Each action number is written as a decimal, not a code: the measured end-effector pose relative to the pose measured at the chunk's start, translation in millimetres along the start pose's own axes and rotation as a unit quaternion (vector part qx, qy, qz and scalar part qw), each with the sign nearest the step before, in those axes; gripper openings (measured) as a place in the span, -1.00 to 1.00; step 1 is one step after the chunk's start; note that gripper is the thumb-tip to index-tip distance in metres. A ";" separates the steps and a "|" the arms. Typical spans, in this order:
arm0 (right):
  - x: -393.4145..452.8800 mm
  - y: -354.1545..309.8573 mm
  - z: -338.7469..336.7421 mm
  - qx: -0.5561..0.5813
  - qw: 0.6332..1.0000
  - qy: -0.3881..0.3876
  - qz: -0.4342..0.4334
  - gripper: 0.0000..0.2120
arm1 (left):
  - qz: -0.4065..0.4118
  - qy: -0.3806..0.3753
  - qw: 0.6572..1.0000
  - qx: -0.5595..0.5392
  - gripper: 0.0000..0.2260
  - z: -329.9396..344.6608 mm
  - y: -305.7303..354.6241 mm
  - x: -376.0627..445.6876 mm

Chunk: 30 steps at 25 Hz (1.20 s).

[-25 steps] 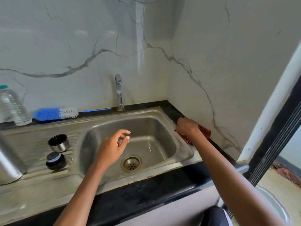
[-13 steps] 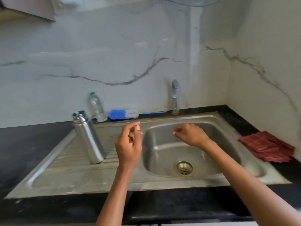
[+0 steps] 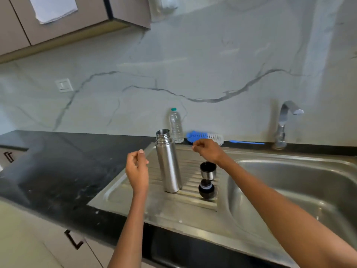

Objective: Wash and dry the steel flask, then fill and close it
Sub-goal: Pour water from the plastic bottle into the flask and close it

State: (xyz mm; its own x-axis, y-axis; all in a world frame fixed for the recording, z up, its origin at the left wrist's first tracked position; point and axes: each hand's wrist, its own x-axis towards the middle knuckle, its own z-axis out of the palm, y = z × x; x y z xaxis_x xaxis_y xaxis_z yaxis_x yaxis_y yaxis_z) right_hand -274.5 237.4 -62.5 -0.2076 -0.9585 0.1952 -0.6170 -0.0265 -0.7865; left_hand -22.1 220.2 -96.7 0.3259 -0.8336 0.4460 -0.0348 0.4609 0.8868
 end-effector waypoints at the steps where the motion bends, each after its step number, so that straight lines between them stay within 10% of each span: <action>1: 13.7 -0.2 5.1 -0.010 1.000 -0.007 0.008 -0.80 | -0.027 -0.010 1.000 0.010 -0.81 6.7 -10.9 13.3; 17: 226.4 0.6 82.7 -0.036 0.996 0.034 0.068 -0.06 | -0.029 -0.080 0.981 0.174 -0.79 51.5 -65.9 55.1; 30: 268.4 1.4 86.5 0.031 0.995 0.072 0.059 -0.26 | 0.017 -0.084 0.964 0.251 -0.82 51.1 -60.8 57.3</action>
State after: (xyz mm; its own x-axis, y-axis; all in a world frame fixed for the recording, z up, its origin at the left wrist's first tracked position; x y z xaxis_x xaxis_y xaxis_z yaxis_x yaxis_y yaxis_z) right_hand -265.4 -44.5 -61.8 -0.3847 -0.9056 0.1785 -0.5357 0.0616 -0.8421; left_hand -49.6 128.9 -118.8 0.1609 -0.8778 0.4513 -0.5095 0.3177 0.7996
